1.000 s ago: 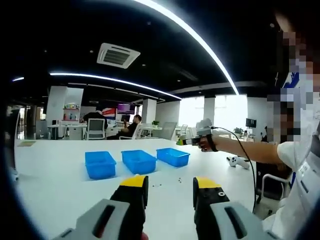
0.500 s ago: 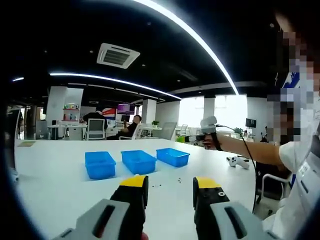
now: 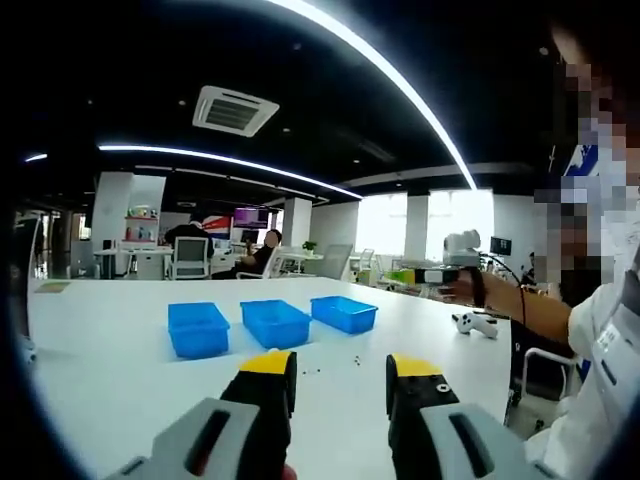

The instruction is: Pick up the resistors one by one and place each resistor into its matching bin, sorting the parts by color and model until every resistor is separated into the correct bin for its type

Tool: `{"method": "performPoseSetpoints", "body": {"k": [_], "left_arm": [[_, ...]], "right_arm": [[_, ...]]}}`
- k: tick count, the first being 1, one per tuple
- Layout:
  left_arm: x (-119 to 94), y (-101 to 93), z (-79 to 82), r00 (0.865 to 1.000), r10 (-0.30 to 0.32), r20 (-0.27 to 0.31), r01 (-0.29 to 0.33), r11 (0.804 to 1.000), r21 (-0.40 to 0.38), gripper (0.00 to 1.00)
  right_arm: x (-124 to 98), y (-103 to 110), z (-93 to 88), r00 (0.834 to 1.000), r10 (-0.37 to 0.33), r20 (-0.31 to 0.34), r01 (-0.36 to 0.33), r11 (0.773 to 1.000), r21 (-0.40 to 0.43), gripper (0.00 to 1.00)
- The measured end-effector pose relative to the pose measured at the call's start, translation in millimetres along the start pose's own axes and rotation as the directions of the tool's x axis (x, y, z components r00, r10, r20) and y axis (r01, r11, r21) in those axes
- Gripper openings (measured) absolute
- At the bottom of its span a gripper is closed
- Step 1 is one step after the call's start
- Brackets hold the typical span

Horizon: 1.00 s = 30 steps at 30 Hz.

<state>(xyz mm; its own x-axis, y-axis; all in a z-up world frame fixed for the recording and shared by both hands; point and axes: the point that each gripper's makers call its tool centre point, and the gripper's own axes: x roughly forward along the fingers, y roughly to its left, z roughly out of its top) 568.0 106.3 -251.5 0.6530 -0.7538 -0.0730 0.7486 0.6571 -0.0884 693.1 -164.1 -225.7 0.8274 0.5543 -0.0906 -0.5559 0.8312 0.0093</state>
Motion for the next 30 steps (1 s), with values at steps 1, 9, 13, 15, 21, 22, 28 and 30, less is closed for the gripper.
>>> {"method": "performPoseSetpoints", "body": {"k": [1, 9, 13, 15, 21, 22, 28, 30], "left_arm": [[0, 0.4, 0.4, 1.0, 0.001, 0.001, -0.001, 1.0, 0.0, 0.37], [-1, -1.2, 1.9, 1.0, 0.001, 0.004, -0.001, 1.0, 0.002, 0.37], [-1, -1.0, 1.6, 1.0, -0.002, 0.003, 0.002, 1.0, 0.001, 0.37], [-1, -0.4, 0.8, 1.0, 0.001, 0.001, -0.001, 1.0, 0.001, 0.37], [-3, -1.1, 1.8, 1.0, 0.006, 0.004, -0.006, 1.0, 0.001, 0.37], [-2, -1.7, 1.5, 1.0, 0.005, 0.002, -0.005, 1.0, 0.001, 0.37], [-1, -4.4, 0.9, 1.0, 0.0, -0.003, 0.0, 1.0, 0.004, 0.37], [-2, -3.6, 1.8, 1.0, 0.003, 0.0, -0.003, 1.0, 0.004, 0.37]], "right_arm": [[-7, 8, -1.8, 1.0, 0.018, 0.001, -0.018, 1.0, -0.006, 0.49], [-62, 37, -6.6, 0.998, 0.026, 0.048, -0.022, 0.995, -0.093, 0.48], [-86, 49, -9.8, 0.997, 0.027, 0.077, -0.02, 0.996, -0.084, 0.47], [-95, 58, -15.8, 0.996, 0.039, 0.075, -0.033, 0.996, -0.078, 0.48], [-111, 80, -28.6, 0.995, 0.082, 0.059, -0.078, 0.995, -0.064, 0.5], [-111, 81, -28.0, 0.995, 0.087, 0.056, -0.083, 0.994, -0.068, 0.5], [-105, 86, -23.5, 0.994, 0.101, 0.05, -0.096, 0.992, -0.088, 0.5], [-101, 84, -23.2, 0.994, 0.098, 0.043, -0.094, 0.991, -0.091, 0.49]]}}
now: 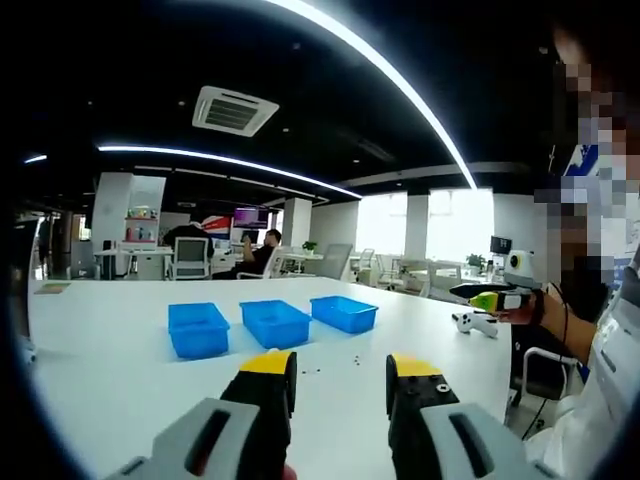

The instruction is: Pick up the resistors one by one and place each resistor into its matching bin, sorting the parts by color and model until every resistor is separated into the correct bin for its type

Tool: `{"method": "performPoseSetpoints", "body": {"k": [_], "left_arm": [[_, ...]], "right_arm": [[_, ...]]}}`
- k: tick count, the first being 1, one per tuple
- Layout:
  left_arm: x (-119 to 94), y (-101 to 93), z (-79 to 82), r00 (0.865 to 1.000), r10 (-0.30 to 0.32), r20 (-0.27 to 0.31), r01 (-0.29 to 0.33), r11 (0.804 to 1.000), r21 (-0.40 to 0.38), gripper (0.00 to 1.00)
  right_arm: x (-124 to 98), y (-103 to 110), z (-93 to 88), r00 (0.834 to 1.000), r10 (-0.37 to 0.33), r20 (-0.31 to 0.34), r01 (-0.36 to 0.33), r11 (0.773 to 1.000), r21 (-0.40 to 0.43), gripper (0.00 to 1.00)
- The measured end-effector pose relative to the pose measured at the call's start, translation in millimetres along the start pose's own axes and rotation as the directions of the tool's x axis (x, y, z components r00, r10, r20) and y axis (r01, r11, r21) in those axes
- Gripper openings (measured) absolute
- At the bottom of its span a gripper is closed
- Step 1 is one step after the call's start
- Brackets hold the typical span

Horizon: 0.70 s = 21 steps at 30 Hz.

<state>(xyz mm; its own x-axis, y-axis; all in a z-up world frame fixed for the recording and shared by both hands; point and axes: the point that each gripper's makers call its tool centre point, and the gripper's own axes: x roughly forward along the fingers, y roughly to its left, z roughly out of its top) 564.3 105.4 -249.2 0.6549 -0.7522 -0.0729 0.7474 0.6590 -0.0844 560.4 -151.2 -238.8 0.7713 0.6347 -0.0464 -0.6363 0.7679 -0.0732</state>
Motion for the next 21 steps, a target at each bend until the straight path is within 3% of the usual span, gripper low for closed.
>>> {"method": "performPoseSetpoints", "body": {"k": [6, 12, 16, 19, 20, 21], "left_arm": [[0, 2.5, -0.9, 1.0, 0.002, -0.001, -0.002, 1.0, -0.002, 0.37], [-1, 4.4, 0.6, 1.0, 0.006, 0.003, -0.006, 1.0, -0.002, 0.37], [-2, 4.1, 1.5, 1.0, 0.007, 0.004, -0.007, 1.0, 0.0, 0.37], [-2, 4.3, 1.9, 1.0, 0.006, 0.005, -0.006, 1.0, 0.001, 0.37], [-2, 4.1, 1.7, 1.0, 0.005, 0.005, -0.005, 1.0, 0.001, 0.37], [-2, 4.3, 1.6, 1.0, 0.005, 0.006, -0.005, 1.0, 0.0, 0.37]], "right_arm": [[12, -3, 2.6, 0.999, 0.022, -0.046, -0.023, 0.999, -0.036, 0.48], [39, -2, 2.5, 0.985, 0.059, -0.162, -0.071, 0.995, -0.072, 0.43], [64, 4, -7.1, 0.954, 0.115, -0.278, -0.142, 0.987, -0.078, 0.33], [84, 11, -13.8, 0.923, 0.159, -0.35, -0.205, 0.974, -0.097, 0.32], [93, 17, -18.6, 0.9, 0.196, -0.39, -0.243, 0.967, -0.074, 0.32], [98, 18, -20.8, 0.89, 0.204, -0.408, -0.251, 0.966, -0.065, 0.32]]}}
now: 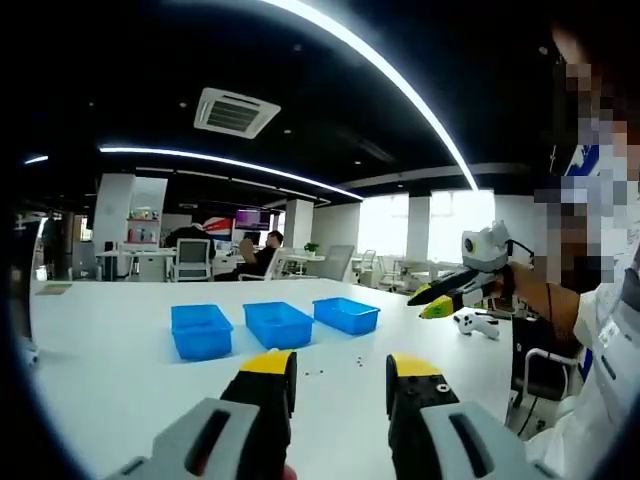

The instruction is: Pick up the resistors one by one and place each resistor into its matching bin, sorting the parts by color and model until every resistor is separated into the correct bin for its type

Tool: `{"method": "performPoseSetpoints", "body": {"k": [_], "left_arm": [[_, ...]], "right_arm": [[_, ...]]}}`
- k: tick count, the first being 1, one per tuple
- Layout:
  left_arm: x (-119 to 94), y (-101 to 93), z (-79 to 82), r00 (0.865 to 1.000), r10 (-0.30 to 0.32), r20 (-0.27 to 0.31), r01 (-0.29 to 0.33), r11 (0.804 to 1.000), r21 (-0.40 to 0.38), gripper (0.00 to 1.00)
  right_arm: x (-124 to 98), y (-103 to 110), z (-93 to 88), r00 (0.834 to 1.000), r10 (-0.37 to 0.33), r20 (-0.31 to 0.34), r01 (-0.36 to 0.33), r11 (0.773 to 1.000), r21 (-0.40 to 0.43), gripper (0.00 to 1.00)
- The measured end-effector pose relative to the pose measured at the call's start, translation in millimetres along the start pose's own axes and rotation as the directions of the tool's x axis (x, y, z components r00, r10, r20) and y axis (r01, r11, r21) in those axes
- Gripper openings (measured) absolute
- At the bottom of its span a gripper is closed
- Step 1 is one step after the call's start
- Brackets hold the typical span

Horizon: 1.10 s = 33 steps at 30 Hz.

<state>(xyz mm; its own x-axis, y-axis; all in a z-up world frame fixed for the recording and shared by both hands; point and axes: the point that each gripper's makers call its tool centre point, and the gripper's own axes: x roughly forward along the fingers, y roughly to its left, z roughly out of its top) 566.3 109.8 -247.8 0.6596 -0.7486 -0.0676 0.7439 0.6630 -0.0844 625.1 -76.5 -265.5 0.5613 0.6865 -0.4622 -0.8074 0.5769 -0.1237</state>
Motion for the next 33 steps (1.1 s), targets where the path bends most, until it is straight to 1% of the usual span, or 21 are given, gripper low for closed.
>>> {"method": "performPoseSetpoints", "body": {"k": [1, 4, 5, 8, 11, 13, 15, 18, 23, 25, 26, 28, 29, 30, 31, 33], "left_arm": [[0, 0.5, 0.0, 1.0, 0.0, 0.0, 0.0, 1.0, 0.0, 0.37], [-2, 2.1, 0.3, 1.0, 0.003, 0.002, -0.003, 1.0, -0.002, 0.37], [-2, 3.0, 0.7, 1.0, 0.005, 0.003, -0.005, 1.0, -0.002, 0.37], [-4, 5.7, 1.5, 1.0, 0.009, 0.006, -0.009, 1.0, -0.004, 0.37], [-6, 7.7, 2.7, 1.0, 0.013, 0.01, -0.013, 1.0, -0.004, 0.37], [-7, 8.4, 3.6, 1.0, 0.015, 0.013, -0.015, 1.0, -0.004, 0.37], [-8, 9.4, 4.4, 1.0, 0.018, 0.017, -0.018, 1.0, -0.004, 0.37], [-9, 10.3, 4.1, 1.0, 0.018, 0.018, -0.018, 1.0, -0.006, 0.37], [-8, 11.7, 1.7, 1.0, 0.021, 0.015, -0.021, 1.0, -0.011, 0.37], [-8, 11.4, 2.0, 1.0, 0.02, 0.015, -0.02, 1.0, -0.01, 0.37], [-8, 11.2, 2.0, 1.0, 0.02, 0.015, -0.019, 1.0, -0.01, 0.37], [-8, 11.4, 1.6, 1.0, 0.02, 0.014, -0.02, 1.0, -0.009, 0.37], [-8, 12.3, 1.2, 1.0, 0.022, 0.013, -0.021, 1.0, -0.01, 0.37], [-8, 13.1, 0.8, 1.0, 0.024, 0.013, -0.023, 1.0, -0.011, 0.37], [-8, 13.6, 0.5, 1.0, 0.025, 0.012, -0.025, 1.0, -0.012, 0.37], [-8, 14.1, 0.5, 1.0, 0.025, 0.012, -0.025, 1.0, -0.013, 0.37]], "right_arm": [[6, -1, 0.9, 1.0, 0.008, -0.015, -0.008, 1.0, 0.0, 0.31], [40, -7, 3.7, 0.995, 0.046, -0.094, -0.048, 0.998, -0.028, 0.3], [50, -10, 3.6, 0.992, 0.049, -0.113, -0.052, 0.998, -0.022, 0.29], [78, -17, -7.0, 0.975, 0.072, -0.208, -0.081, 0.996, -0.036, 0.28], [103, -22, -21.9, 0.952, 0.092, -0.293, -0.103, 0.994, -0.024, 0.27], [115, -25, -28.5, 0.942, 0.096, -0.322, -0.11, 0.994, -0.025, 0.27], [129, -28, -38.8, 0.928, 0.105, -0.358, -0.122, 0.992, -0.024, 0.27], [140, -25, -49.0, 0.916, 0.123, -0.383, -0.129, 0.992, 0.009, 0.27], [155, -29, -52.8, 0.907, 0.122, -0.403, -0.133, 0.991, 0.0, 0.26], [161, -30, -54.4, 0.9, 0.127, -0.417, -0.142, 0.99, -0.006, 0.26], [160, -26, -57.9, 0.896, 0.121, -0.427, -0.141, 0.99, -0.015, 0.26], [165, -31, -61.1, 0.889, 0.11, -0.445, -0.133, 0.991, -0.022, 0.25], [167, -30, -57.1, 0.892, 0.119, -0.436, -0.137, 0.991, -0.01, 0.25], [166, -29, -55.3, 0.89, 0.12, -0.441, -0.138, 0.99, -0.009, 0.25], [166, -29, -55.3, 0.886, 0.117, -0.448, -0.143, 0.989, -0.025, 0.25], [167, -28, -55.1, 0.885, 0.121, -0.45, -0.152, 0.988, -0.033, 0.24]]}}
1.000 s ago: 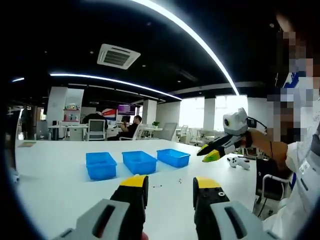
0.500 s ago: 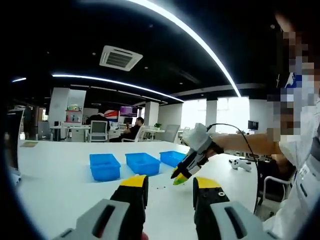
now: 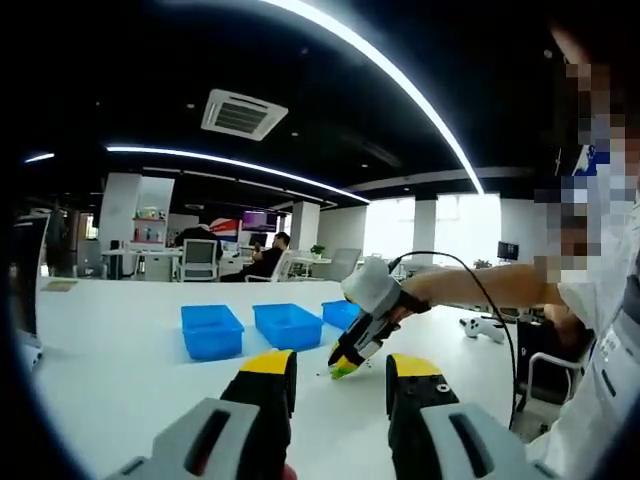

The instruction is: Pick up the resistors one by one and place each resistor into its matching bin, sorting the parts by color and model until every resistor is separated into the correct bin for its type

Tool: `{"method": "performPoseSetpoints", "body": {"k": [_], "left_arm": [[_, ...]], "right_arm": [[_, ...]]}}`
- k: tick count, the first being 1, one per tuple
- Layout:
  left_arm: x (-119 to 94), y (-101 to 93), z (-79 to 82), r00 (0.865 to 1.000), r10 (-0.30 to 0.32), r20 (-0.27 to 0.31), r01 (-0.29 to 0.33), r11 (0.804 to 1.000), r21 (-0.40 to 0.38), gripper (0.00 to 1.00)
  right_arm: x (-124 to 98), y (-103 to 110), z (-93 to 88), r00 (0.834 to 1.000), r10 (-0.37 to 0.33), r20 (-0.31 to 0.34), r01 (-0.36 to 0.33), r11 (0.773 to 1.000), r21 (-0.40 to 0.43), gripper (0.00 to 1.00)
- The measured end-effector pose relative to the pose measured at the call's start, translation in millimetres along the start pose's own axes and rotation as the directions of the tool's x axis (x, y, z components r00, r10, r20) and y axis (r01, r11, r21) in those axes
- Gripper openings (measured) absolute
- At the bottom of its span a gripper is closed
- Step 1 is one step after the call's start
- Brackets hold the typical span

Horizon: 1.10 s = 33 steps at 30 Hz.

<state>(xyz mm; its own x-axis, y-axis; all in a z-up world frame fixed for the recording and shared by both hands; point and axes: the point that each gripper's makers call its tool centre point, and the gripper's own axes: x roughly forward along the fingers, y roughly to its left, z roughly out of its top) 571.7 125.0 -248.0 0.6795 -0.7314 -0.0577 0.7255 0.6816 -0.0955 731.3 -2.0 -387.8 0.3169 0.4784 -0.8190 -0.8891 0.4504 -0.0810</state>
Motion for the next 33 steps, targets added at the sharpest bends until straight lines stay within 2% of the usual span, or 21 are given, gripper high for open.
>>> {"method": "performPoseSetpoints", "body": {"k": [3, 5, 6, 7, 8, 9, 15, 18, 20, 22, 27, 33], "left_arm": [[1, -0.8, -0.4, 1.0, -0.004, -0.002, 0.004, 1.0, 0.0, 0.37], [1, -2.1, -0.9, 1.0, -0.007, -0.002, 0.007, 1.0, 0.002, 0.37], [1, -1.9, -0.6, 1.0, -0.008, -0.003, 0.008, 1.0, 0.002, 0.37], [1, -1.8, -0.2, 1.0, -0.008, -0.002, 0.008, 1.0, 0.002, 0.37], [0, -1.3, 0.4, 1.0, -0.007, -0.001, 0.007, 1.0, 0.003, 0.37], [0, -1.1, 1.2, 1.0, -0.005, 0.0, 0.005, 1.0, 0.004, 0.37], [-1, -1.6, 2.4, 1.0, -0.004, 0.006, 0.004, 1.0, 0.004, 0.37], [-1, -2.3, 2.0, 1.0, -0.006, 0.005, 0.006, 1.0, 0.004, 0.37], [-1, -2.8, 2.1, 1.0, -0.006, 0.005, 0.006, 1.0, 0.005, 0.37], [-1, -3.2, 2.4, 1.0, -0.006, 0.006, 0.006, 1.0, 0.005, 0.37], [-2, -5.0, 4.7, 1.0, -0.009, 0.009, 0.009, 1.0, 0.006, 0.37], [-2, -7.5, 5.6, 1.0, -0.013, 0.009, 0.013, 1.0, 0.008, 0.37]], "right_arm": [[2, 5, 0.9, 0.999, 0.038, -0.008, -0.037, 0.999, 0.023, 0.18], [2, 6, 1.3, 0.999, 0.036, -0.007, -0.036, 0.999, 0.002, 0.14], [4, 8, 2.0, 1.0, 0.031, -0.002, -0.031, 0.999, -0.015, 0.11], [3, -1, -0.2, 1.0, -0.02, -0.017, 0.02, 1.0, -0.023, 0.04], [2, 3, 2.3, 1.0, 0.018, -0.002, -0.018, 1.0, -0.005, 0.04], [1, 3, 1.4, 1.0, 0.025, -0.004, -0.025, 1.0, -0.011, 0.04], [2, 2, 1.2, 0.999, 0.031, 0.005, -0.031, 0.999, 0.008, 0.03], [-8, -4, 10.7, 0.998, 0.011, 0.065, -0.013, 0.999, 0.038, 0.03], [-19, 1, 17.9, 0.993, 0.007, 0.122, -0.016, 0.997, 0.072, 0.03], [-27, 3, 20.6, 0.988, 0.003, 0.152, -0.015, 0.997, 0.08, 0.03], [-68, 3, 27.1, 0.961, -0.034, 0.276, -0.004, 0.991, 0.137, 0.03], [-121, -6, 13.8, 0.898, -0.122, 0.423, 0.02, 0.971, 0.239, 0.03]]}}
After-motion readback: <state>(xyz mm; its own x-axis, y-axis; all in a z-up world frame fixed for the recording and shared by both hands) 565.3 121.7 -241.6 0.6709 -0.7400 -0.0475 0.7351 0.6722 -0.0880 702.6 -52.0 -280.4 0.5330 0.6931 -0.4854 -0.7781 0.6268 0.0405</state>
